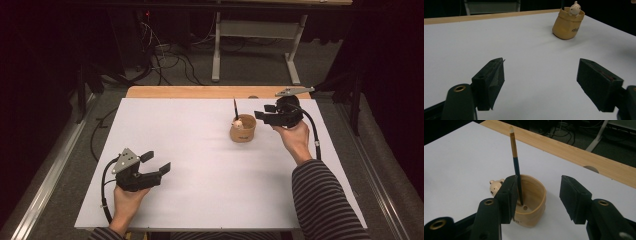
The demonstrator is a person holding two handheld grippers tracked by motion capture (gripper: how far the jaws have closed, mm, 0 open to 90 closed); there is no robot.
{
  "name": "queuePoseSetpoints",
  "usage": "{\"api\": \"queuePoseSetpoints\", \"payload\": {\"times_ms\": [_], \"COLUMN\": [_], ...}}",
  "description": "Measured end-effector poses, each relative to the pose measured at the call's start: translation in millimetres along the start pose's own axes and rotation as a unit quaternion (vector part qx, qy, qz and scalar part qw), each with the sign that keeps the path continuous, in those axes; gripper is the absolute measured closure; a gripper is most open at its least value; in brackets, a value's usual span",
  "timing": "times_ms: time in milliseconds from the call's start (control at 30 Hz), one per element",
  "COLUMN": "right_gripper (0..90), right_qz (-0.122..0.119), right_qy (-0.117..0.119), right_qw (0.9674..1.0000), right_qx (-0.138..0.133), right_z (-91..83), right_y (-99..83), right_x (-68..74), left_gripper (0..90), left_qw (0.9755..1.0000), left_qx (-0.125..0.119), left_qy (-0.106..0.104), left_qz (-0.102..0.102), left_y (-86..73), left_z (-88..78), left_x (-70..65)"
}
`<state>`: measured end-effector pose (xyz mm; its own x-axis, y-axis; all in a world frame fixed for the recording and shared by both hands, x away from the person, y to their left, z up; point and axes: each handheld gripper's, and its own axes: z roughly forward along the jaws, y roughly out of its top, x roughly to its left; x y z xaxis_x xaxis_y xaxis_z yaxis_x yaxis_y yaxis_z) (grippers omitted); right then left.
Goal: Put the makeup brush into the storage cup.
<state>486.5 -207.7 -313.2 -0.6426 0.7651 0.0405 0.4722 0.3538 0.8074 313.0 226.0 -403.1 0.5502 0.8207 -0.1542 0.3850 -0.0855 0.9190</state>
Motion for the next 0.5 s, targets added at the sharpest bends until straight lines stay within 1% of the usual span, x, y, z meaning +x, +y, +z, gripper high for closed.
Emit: {"api": "queuePoseSetpoints", "payload": {"times_ms": [67,500], "right_gripper": [50.8,50.8], "right_qz": [0.002,-0.014], "right_qy": [0.001,0.002], "right_qw": [1.0,0.9998], "right_qx": [-0.001,-0.011], "right_z": [-1.9,-18.8], "right_y": [-0.8,-4.1], "right_x": [0.3,4.6], "left_gripper": [22.6,22.6], "left_qw": [1.0,1.0], "left_qx": [0.0,-0.001], "left_qy": [0.0,0.001], "left_qz": [0.0,0.001], "left_y": [0.0,0.2], "left_z": [0.0,-0.5], "left_x": [-0.1,-0.2]}}
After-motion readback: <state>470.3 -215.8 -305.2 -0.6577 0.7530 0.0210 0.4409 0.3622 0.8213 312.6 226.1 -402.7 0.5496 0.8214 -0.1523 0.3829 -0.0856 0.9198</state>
